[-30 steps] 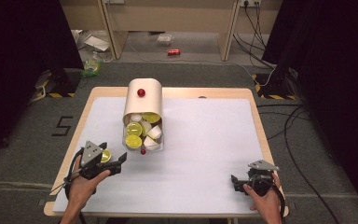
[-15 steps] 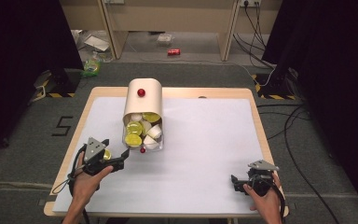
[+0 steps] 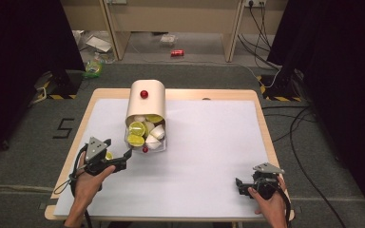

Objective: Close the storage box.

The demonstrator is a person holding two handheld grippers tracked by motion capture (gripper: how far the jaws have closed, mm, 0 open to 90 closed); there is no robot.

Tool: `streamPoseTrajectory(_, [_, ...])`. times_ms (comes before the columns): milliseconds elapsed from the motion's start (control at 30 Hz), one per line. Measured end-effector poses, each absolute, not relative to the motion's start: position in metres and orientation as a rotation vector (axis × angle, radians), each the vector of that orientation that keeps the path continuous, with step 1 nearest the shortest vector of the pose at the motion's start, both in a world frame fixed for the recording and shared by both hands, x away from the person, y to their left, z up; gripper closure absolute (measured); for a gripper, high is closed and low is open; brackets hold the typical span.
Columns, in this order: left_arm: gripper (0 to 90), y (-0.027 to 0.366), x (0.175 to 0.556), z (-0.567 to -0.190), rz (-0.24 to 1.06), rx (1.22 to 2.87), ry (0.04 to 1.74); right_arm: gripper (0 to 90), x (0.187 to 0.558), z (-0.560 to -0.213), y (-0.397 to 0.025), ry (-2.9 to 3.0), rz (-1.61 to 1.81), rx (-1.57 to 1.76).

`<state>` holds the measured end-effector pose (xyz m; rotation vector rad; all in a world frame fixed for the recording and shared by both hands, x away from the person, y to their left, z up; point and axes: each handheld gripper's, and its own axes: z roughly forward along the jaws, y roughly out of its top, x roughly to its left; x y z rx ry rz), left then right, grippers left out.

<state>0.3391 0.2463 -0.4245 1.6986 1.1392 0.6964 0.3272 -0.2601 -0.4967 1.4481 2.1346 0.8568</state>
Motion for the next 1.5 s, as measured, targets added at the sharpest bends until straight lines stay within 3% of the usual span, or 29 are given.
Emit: streamPoseTrajectory(1500, [14.9, 0.243, 0.382, -0.419, 0.708, 1.696, 1.197, 0.2, 0.327, -0.497, -0.26, 2.132, 0.857, 1.452])
